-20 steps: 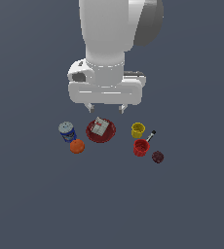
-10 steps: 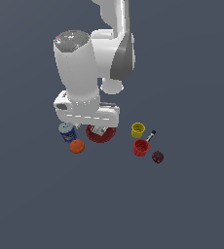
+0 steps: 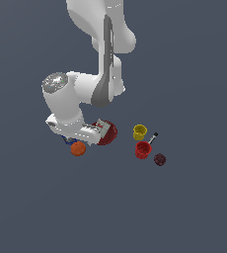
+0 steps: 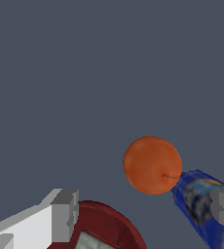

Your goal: Pick up a designated object from a clutter of objects.

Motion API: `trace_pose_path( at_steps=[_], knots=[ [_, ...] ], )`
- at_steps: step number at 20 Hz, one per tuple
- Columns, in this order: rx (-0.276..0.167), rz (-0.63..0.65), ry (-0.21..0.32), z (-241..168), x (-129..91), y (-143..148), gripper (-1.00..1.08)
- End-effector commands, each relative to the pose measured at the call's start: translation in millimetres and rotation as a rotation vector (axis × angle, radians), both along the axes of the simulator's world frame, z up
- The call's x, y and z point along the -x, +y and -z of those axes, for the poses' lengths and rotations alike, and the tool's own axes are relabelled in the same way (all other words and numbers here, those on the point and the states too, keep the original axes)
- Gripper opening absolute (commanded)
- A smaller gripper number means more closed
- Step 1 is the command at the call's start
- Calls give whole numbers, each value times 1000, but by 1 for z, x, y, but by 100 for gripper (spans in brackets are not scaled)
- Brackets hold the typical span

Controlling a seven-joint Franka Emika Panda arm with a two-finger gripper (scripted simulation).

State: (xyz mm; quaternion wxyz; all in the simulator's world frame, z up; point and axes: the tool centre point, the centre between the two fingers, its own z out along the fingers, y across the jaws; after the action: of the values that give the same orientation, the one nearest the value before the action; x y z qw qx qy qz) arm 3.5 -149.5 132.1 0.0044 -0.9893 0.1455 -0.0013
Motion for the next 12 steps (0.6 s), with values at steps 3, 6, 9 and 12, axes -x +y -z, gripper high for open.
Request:
trace_pose_path(
  at_steps=[3,6,9,12],
  knots=[
    [5,37,2,24,9,-18,100],
    [7,50,4,32,12,-25,100],
    [8,54,4,35,13,-27,100],
    [8,52,5,35,13,-26,100]
  ],
)
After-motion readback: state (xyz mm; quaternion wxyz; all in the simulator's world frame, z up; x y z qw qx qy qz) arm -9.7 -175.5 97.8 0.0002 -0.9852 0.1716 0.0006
